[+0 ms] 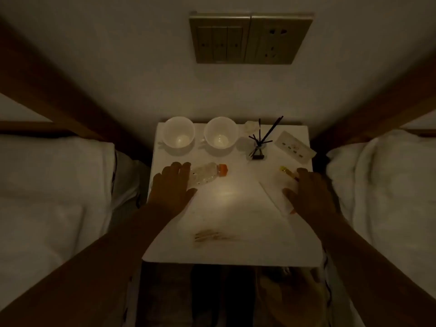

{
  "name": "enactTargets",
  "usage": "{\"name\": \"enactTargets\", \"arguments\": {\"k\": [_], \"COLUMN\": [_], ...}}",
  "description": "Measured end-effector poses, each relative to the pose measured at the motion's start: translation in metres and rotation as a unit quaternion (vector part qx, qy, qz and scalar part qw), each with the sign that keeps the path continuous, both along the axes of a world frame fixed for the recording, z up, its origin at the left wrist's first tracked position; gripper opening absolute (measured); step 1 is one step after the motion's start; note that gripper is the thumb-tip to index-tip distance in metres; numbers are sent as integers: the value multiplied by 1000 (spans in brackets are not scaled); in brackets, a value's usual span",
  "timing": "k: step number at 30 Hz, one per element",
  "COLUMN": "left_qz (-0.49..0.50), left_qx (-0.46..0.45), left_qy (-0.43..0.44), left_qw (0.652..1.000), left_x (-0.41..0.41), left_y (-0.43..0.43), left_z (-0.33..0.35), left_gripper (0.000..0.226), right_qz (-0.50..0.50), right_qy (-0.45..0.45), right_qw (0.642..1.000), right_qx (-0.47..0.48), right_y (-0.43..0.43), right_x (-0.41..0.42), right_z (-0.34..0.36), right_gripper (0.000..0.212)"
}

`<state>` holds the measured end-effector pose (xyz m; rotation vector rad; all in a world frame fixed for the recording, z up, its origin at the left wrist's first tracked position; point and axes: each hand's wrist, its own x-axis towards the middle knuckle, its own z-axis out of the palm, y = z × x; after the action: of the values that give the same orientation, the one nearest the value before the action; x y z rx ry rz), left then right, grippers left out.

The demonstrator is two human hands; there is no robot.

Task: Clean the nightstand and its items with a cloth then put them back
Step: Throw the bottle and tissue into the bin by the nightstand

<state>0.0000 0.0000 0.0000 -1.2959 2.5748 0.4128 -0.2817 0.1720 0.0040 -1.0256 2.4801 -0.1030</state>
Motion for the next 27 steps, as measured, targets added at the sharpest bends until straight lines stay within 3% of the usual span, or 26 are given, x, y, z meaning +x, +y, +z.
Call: {"name": "enactTargets", "arguments": {"k": [5, 11, 14, 17, 21, 25, 27], "left_qz": [20, 53, 71, 99, 193, 218, 200], "left_qx": [12, 66, 106, 132, 251, 312, 333], "left_qy": [-12, 61, 123, 179, 258, 289, 279], "left_qw": [1000, 994, 984, 970, 913, 878, 878], "left_x": [3, 14, 20, 17, 6, 0, -3], "left_y": [-2, 11, 33, 64, 131, 211, 252], "left_z": [-3, -4, 3, 15, 30, 34, 32], "left_gripper": [60, 33, 40, 41, 35, 31, 32], "right_qz": [-23, -109, -165, -249, -307, -300, -313], "right_qy": [23, -64, -132, -228, -327, -278, -267], "right_qw": [999, 989, 967, 920, 865, 885, 882], "right_qx": [4, -75, -143, -197, -225, -222, -231], "right_y": [5, 18, 32, 52, 103, 163, 192], "right_x": [4, 22, 32, 42, 53, 59, 62], "right_z": [-9, -7, 6, 21, 34, 31, 29], "right_gripper": [56, 41, 26, 9, 7, 26, 38]}}
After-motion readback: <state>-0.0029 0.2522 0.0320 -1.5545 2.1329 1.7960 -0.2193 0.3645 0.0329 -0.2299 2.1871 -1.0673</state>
